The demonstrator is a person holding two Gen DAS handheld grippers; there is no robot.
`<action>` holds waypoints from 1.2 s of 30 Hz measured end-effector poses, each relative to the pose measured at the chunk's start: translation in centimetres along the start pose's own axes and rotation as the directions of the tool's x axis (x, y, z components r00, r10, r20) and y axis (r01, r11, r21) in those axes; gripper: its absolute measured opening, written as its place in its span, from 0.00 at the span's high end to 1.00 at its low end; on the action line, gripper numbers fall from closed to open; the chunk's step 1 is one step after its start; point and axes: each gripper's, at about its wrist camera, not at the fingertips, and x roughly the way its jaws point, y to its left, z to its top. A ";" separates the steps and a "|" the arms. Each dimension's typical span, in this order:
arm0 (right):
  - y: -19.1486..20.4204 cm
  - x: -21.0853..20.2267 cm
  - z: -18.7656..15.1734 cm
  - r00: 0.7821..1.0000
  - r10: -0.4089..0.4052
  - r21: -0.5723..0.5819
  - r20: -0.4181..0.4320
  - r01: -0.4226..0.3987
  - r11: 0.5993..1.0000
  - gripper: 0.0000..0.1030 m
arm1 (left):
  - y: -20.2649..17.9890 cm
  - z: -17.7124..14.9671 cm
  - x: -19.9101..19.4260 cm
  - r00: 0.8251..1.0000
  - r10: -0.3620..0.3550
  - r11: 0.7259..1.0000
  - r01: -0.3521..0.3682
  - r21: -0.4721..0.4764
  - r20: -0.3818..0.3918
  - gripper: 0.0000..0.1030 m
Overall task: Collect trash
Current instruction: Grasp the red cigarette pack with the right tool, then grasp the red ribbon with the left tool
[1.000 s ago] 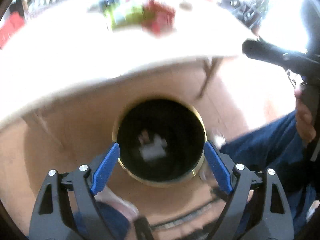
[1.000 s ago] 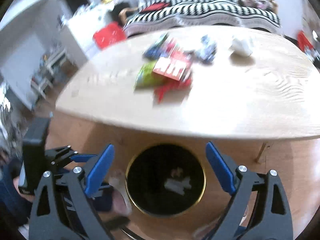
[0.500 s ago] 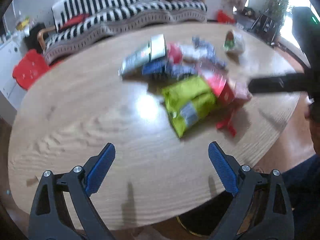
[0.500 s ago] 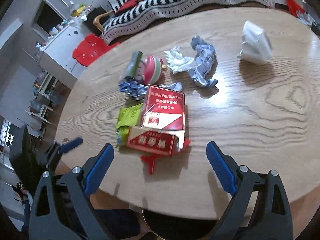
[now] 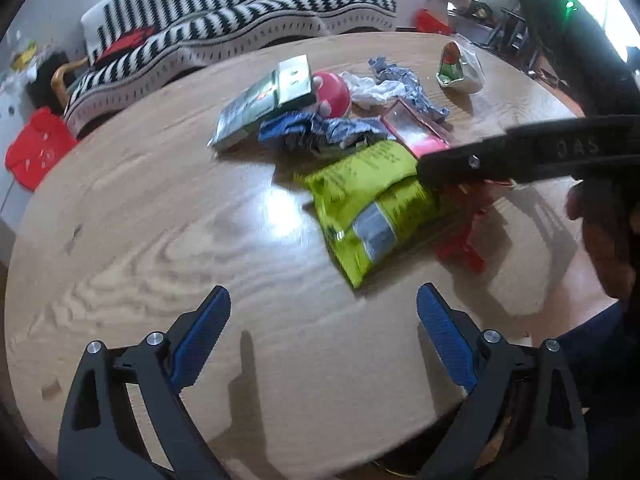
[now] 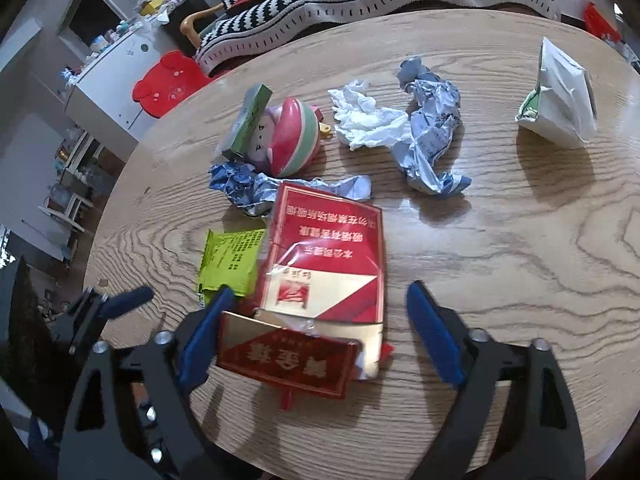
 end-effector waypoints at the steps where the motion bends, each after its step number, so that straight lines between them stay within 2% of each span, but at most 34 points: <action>1: -0.1 -0.2 -0.1 1.000 0.004 -0.006 -0.003 -0.004 1.000 0.36 | 0.1 0.1 0.4 1.000 -0.008 1.000 0.008 0.006 -0.001 0.11; 4: -0.6 -0.5 0.0 0.999 0.034 0.009 -0.006 -0.034 0.999 0.42 | 0.0 0.5 1.3 1.000 -0.005 1.000 0.005 0.025 -0.017 0.11; 11: -1.7 -2.8 0.4 0.992 0.109 0.035 0.061 -0.112 0.993 0.44 | -3.4 1.7 -0.7 0.993 -0.079 0.993 0.070 0.092 0.093 0.11; 14: -2.3 -3.8 0.6 0.993 0.084 0.043 0.081 -0.088 0.995 0.44 | -5.2 2.4 -0.8 0.988 -0.095 0.989 0.080 0.125 0.123 0.11; 19: -4.9 -5.6 0.5 0.991 0.086 0.100 0.107 -0.097 0.990 0.43 | -8.0 3.1 0.3 0.983 -0.142 0.976 0.120 0.184 0.114 0.16; 24: -7.6 -7.0 -0.1 0.990 0.076 0.136 0.119 -0.092 0.986 0.43 | -9.2 2.9 2.2 0.984 -0.167 0.957 0.149 0.249 0.056 0.19; 26: -8.2 -7.4 -0.4 0.990 0.074 0.140 0.122 -0.091 0.986 0.43 | -9.3 2.9 2.7 0.983 -0.183 0.955 0.169 0.243 0.034 0.25; 28: -8.7 -7.9 -0.6 0.989 0.073 0.141 0.127 -0.090 0.986 0.43 | -9.6 3.0 3.1 0.979 -0.202 0.951 0.190 0.245 0.025 0.26; 31: -9.2 -8.5 -0.7 0.989 0.078 0.138 0.129 -0.096 0.986 0.43 | -9.4 3.4 3.6 0.979 -0.199 0.955 0.187 0.228 0.031 0.27; 36: -9.3 -8.7 -1.1 0.989 0.084 0.121 0.122 -0.099 0.988 0.43 | -9.2 4.1 3.9 0.984 -0.173 0.967 0.161 0.199 0.044 0.40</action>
